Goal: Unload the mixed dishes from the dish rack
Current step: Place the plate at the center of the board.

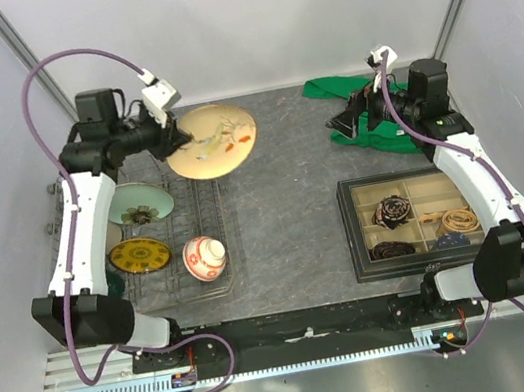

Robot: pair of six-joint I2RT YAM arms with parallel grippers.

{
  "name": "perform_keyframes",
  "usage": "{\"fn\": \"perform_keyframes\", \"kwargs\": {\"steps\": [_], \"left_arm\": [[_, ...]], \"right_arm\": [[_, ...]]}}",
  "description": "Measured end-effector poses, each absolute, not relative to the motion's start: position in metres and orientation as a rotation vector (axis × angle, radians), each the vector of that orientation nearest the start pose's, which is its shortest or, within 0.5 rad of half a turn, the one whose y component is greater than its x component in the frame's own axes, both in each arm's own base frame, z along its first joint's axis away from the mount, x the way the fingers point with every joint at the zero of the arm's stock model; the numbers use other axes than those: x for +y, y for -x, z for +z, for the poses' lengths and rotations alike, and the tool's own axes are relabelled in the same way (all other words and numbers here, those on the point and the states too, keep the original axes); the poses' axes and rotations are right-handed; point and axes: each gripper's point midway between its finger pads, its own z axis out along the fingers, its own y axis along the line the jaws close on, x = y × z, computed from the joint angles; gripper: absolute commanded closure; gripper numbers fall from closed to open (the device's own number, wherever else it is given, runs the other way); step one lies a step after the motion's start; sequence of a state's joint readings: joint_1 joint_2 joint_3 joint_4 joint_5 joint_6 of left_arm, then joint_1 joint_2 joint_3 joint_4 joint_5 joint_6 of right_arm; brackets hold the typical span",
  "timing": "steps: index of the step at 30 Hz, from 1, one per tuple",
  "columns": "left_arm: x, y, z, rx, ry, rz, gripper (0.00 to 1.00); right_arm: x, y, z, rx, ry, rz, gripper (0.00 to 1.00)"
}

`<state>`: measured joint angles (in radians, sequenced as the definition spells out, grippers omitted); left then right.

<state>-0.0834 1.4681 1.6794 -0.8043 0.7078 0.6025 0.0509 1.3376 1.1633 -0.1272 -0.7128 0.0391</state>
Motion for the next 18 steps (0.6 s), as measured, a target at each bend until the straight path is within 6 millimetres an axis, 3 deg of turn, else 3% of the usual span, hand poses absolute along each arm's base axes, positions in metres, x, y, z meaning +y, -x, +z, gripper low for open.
{"fn": "perform_keyframes", "kwargs": {"steps": [8, 13, 18], "left_arm": [[-0.18, -0.351, 0.292, 1.799, -1.071, -0.624, 0.99], [-0.202, -0.347, 0.293, 1.772, -1.075, -0.666, 0.98], [-0.214, -0.347, 0.301, 1.743, -1.06, -0.701, 0.99]], "right_arm": [[0.184, -0.354, 0.305, 1.689, 0.655, 0.971, 0.05], [0.212, -0.333, 0.308, 1.641, 0.753, 1.074, 0.05], [0.227, -0.321, 0.308, 1.622, 0.807, 1.121, 0.07]]}}
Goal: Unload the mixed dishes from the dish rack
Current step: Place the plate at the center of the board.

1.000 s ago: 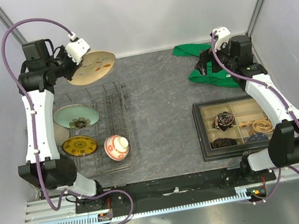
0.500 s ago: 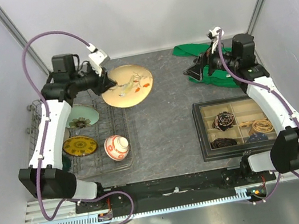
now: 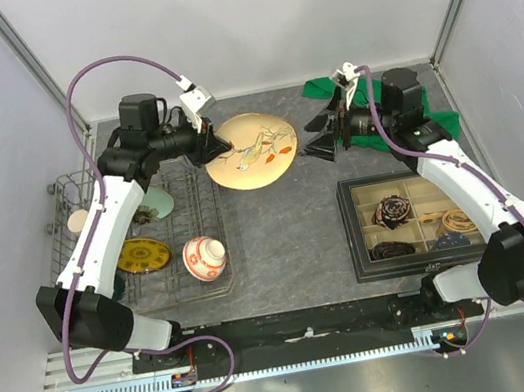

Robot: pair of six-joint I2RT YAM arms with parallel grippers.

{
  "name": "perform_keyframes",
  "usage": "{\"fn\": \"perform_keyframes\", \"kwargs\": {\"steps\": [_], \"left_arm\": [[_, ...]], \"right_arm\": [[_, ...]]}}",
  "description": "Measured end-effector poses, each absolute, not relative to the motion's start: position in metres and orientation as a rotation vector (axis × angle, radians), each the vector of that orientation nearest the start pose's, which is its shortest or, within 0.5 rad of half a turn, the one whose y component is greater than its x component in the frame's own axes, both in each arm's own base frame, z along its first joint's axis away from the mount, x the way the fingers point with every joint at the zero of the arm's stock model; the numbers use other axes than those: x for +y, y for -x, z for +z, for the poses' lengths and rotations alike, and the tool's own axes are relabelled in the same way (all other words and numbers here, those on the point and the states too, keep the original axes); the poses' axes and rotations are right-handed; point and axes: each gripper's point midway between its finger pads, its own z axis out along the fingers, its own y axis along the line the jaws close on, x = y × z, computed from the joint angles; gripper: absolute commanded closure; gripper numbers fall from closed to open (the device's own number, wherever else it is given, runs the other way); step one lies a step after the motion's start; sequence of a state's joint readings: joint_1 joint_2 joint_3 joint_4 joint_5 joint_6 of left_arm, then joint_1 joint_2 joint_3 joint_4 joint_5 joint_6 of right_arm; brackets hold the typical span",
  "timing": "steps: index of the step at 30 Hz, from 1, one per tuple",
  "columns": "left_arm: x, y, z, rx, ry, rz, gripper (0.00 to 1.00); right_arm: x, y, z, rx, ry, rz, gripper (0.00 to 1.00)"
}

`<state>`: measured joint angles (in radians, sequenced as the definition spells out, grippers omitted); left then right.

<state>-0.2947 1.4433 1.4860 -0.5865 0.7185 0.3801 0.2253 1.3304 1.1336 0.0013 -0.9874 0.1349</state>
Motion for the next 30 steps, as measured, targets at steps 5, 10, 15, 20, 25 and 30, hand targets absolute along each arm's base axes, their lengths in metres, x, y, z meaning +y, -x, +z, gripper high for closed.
{"fn": "perform_keyframes", "kwargs": {"steps": [5, 10, 15, 20, 25, 30], "left_arm": [[-0.221, -0.342, 0.307, 1.725, -1.048, -0.763, 0.98], [-0.234, -0.332, 0.31, 1.7, -1.069, -0.841, 0.98], [-0.245, -0.32, 0.303, 1.698, -1.095, -0.91, 0.98], [-0.248, -0.314, 0.292, 1.719, -1.099, -0.945, 0.98], [-0.248, -0.313, 0.289, 1.727, -1.096, -0.954, 0.99], [-0.25, -0.313, 0.29, 1.727, -1.089, -0.963, 0.98]], "right_arm": [[0.242, -0.316, 0.297, 1.631, 0.855, 1.154, 0.08], [0.251, -0.313, 0.28, 1.668, 0.888, 1.17, 0.09], [0.252, -0.312, 0.274, 1.683, 0.903, 1.158, 0.15], [0.253, -0.311, 0.272, 1.685, 0.912, 1.151, 0.4], [0.254, -0.309, 0.271, 1.688, 0.919, 1.153, 0.62], [0.255, -0.312, 0.267, 1.698, 0.916, 1.146, 0.96]]}}
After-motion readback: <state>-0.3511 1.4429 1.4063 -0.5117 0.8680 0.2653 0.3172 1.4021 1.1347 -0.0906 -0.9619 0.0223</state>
